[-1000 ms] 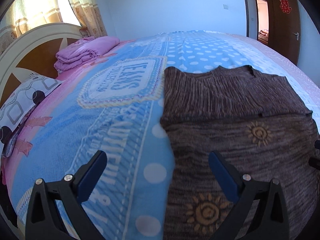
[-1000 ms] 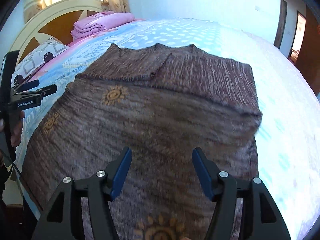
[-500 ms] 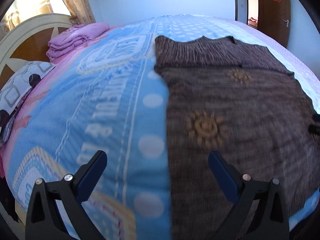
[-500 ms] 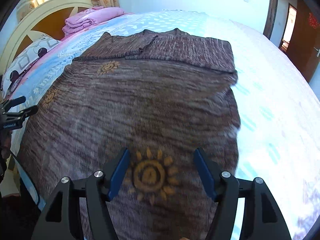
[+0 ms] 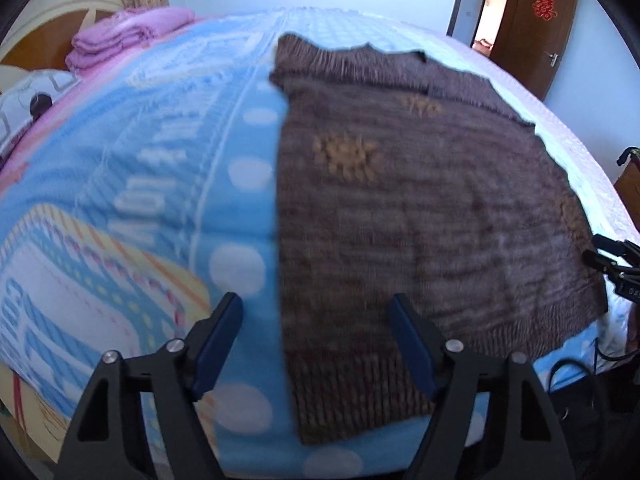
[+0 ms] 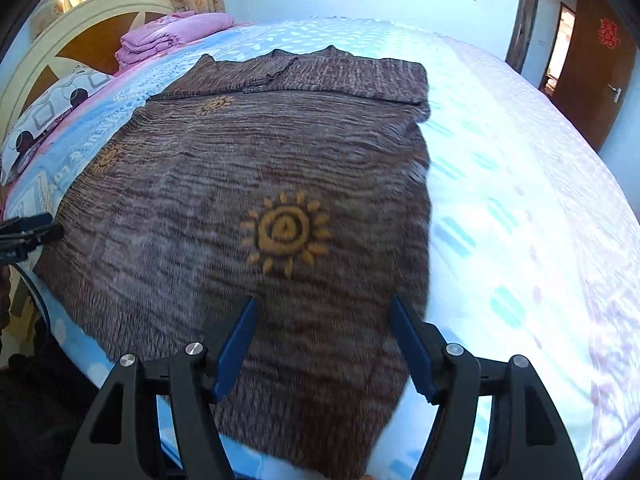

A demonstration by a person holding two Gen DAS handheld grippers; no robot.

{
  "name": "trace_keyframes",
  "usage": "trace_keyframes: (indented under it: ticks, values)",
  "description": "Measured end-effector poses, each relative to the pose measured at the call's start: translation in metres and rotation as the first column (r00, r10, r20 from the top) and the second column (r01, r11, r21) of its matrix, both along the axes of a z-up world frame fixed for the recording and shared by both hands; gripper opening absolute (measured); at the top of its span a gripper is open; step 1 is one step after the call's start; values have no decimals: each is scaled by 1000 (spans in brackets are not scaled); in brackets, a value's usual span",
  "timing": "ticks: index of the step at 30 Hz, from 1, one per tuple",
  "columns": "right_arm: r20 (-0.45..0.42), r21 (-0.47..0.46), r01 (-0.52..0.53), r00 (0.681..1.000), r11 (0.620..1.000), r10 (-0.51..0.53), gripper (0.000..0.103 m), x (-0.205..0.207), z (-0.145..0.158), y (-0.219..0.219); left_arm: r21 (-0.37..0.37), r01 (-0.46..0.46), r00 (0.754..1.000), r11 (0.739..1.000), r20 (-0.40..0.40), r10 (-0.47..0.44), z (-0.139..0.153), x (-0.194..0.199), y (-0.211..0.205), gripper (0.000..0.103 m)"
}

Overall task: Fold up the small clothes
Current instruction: 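Grasp the brown sweater's hem corners with the left and right grippers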

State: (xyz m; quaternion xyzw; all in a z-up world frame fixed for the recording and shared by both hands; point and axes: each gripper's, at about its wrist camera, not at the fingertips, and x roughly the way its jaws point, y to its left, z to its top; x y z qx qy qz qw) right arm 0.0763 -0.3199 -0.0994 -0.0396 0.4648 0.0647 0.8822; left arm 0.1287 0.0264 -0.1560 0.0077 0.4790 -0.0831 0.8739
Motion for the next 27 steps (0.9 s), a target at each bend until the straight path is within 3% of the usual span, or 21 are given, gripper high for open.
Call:
trace_keyframes:
  ticks: [3,5,8,11,18,22,23,25,26,27]
  values:
    - [-2,9,24,1000,1000,-24,69,-7,-1,-8,39,9,999,999,37,-11,-2,-11,-7,68]
    - [4,13,45,999,999,-45,69,-10,0,-14,33,39,998,999,40,-41,1,-15,-11,41]
    - [13,40,78,997,996,-79,69,-16,4,-25,28,77,996,997,40,-78,3,-20,-15,13]
    - [5,73,90,996,993,-90,69,-22,6,-33,35,84,995,996,47,-86,4,-22,-17,7]
    - [-51,172,76,996,982,-68,69,-44,-3,-36,0,80,993,997,92,-80,25,-29,-5,6]
    - [-72,142,81,995,987,-71,67,-50,-13,-32,-2,69,993,998,96,-68,23,-27,-3,6]
    - [-70,132,87,995,988,-78,63,-51,-13,-32,3,61,994,998,90,-61,20,-26,-3,8]
    - [-60,146,86,995,985,-78,37,-52,-11,-33,14,43,997,999,68,-44,12,-23,-2,13]
    - [-65,179,81,995,981,-70,12,-53,-11,-35,15,33,998,999,55,-33,9,-21,-1,14]
    - [-72,208,83,995,975,-69,11,-54,-11,-38,18,20,999,1000,46,-21,7,-21,0,18]
